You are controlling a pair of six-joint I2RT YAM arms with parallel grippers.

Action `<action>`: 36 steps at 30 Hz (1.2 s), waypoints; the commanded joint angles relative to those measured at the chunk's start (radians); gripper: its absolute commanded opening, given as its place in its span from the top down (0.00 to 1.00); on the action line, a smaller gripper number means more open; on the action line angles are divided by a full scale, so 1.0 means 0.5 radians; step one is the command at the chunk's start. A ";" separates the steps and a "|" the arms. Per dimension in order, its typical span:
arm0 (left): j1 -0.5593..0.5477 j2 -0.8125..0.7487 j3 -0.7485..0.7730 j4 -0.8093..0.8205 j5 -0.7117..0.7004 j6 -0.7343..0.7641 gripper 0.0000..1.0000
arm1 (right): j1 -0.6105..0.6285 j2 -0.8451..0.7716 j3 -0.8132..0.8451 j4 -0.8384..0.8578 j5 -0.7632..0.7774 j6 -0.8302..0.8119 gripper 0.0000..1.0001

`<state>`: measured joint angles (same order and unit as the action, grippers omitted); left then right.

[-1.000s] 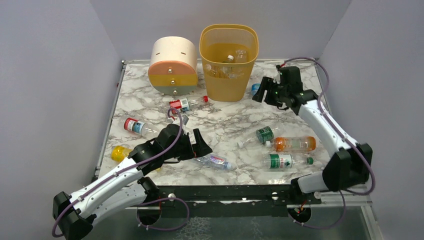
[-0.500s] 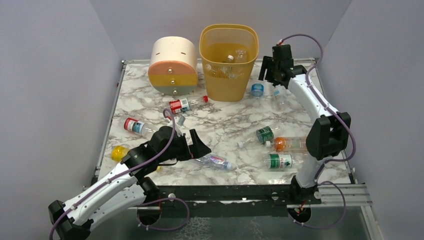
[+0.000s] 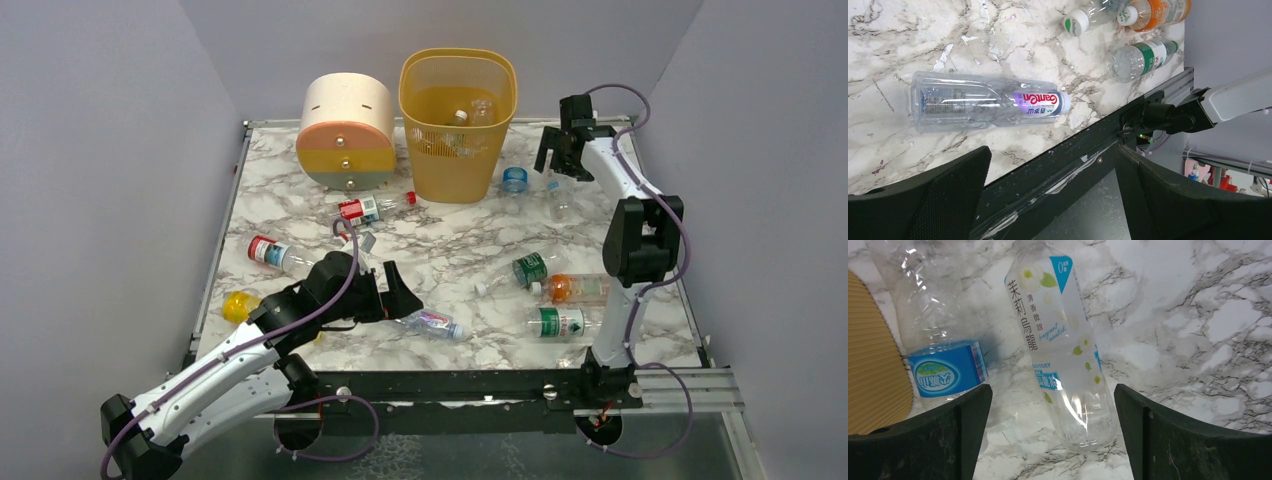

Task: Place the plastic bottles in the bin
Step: Pick up the plastic bottle at the center of the board.

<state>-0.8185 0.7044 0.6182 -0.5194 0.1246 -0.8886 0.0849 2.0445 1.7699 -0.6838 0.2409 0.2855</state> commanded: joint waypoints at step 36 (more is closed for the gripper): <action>-0.007 -0.087 0.043 -0.057 0.035 0.011 0.01 | -0.047 -0.102 0.036 -0.045 -0.308 0.040 0.55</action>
<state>-0.8185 0.6651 0.6182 -0.5491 0.1280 -0.8795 0.0654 2.1391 1.7702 -0.7052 0.1410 0.2947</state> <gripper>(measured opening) 0.990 0.553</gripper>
